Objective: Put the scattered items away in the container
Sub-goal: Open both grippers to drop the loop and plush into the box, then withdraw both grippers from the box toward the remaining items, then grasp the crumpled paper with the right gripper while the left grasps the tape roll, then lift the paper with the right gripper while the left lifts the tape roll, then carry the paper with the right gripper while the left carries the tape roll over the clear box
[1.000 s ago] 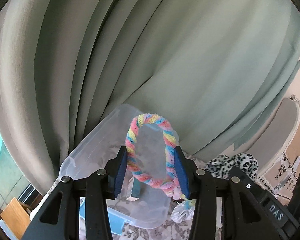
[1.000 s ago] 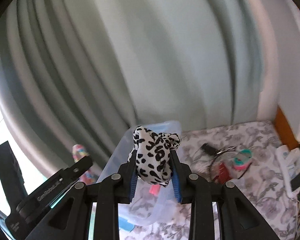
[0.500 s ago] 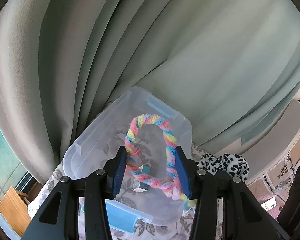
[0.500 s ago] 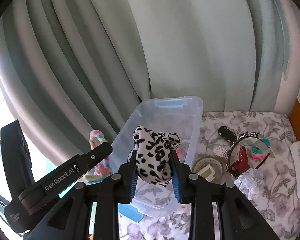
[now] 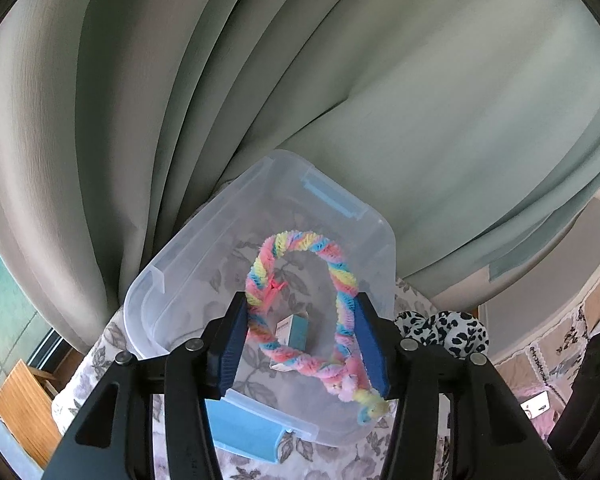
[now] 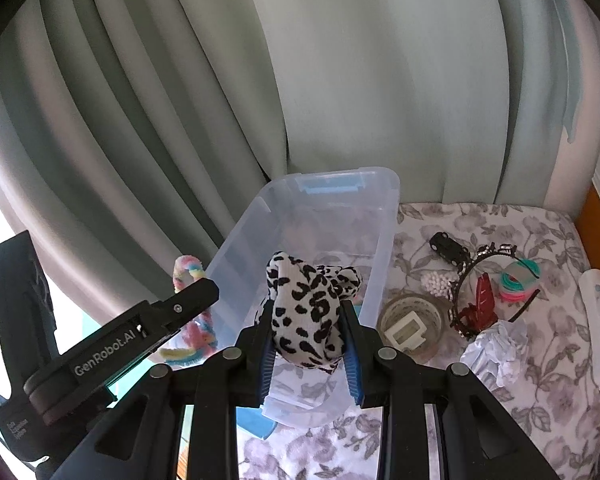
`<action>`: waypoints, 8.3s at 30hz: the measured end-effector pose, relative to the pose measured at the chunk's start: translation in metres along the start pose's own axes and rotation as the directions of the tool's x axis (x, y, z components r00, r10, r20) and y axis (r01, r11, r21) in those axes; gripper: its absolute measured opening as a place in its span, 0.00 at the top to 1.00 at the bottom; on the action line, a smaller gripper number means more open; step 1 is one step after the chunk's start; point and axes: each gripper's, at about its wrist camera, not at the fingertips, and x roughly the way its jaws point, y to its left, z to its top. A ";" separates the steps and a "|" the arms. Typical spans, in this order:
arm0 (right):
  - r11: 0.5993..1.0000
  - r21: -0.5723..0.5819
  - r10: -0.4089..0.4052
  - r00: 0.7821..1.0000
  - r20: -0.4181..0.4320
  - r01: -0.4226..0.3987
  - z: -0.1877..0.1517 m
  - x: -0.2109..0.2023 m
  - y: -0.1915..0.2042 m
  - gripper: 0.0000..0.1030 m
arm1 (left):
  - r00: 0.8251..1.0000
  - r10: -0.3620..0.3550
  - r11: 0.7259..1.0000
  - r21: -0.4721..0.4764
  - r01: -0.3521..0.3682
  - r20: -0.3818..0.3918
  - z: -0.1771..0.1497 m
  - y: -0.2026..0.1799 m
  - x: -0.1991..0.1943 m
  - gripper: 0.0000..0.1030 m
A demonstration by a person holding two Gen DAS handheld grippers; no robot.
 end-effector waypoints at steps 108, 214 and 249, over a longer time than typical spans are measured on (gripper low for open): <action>0.949 0.290 -0.174 0.974 0.142 0.127 -0.078 -0.081 -0.214 0.00 | 0.993 -0.014 0.895 0.441 0.064 -0.116 -0.117 -0.173 0.061 0.01; 0.929 0.369 -0.093 0.987 0.134 0.037 -0.082 -0.063 -0.224 0.58 | 0.967 0.018 0.834 0.537 0.127 -0.255 -0.121 -0.188 0.106 0.92; 0.966 0.259 -0.082 0.949 0.303 0.001 -0.051 -0.134 -0.157 0.58 | 0.966 -0.248 0.869 0.425 0.255 -0.074 -0.045 -0.167 -0.023 0.92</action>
